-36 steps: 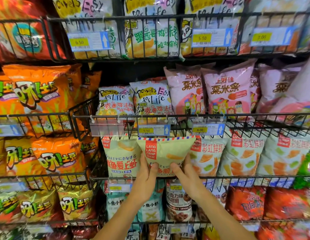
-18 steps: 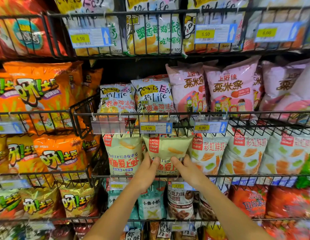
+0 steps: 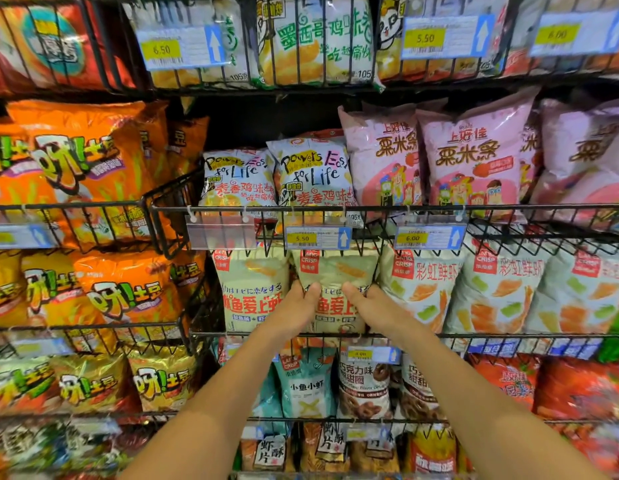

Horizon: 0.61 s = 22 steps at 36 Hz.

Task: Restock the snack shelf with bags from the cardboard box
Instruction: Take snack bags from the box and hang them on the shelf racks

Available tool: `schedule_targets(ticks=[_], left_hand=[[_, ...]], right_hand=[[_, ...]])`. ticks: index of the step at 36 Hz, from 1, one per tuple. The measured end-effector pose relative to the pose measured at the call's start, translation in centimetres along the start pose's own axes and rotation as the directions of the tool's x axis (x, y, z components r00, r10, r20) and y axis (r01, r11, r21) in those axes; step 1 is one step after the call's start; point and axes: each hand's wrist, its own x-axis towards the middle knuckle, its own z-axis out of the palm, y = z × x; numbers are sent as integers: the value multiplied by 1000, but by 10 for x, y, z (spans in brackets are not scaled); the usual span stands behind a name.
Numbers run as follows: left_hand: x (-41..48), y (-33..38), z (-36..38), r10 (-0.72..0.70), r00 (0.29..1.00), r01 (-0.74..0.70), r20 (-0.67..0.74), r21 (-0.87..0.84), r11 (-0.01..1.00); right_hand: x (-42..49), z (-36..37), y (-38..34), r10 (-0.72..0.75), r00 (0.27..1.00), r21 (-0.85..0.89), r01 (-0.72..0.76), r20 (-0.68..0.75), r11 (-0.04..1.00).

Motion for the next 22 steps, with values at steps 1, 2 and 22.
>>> schedule_targets(ticks=[1, 2, 22], left_hand=[[1, -2, 0, -11, 1000, 12, 2, -1, 1000], [1, -4, 1, -24, 1000, 24, -1, 9, 1000], [-27, -1, -2, 39, 997, -41, -64, -38, 998]], right_hand=[[-3, 0, -2, -2, 1000, 3, 2, -1, 1000], [-7, -1, -4, -6, 1000, 4, 6, 2, 1000], [-44, -6, -11, -66, 998, -34, 66, -1, 997]])
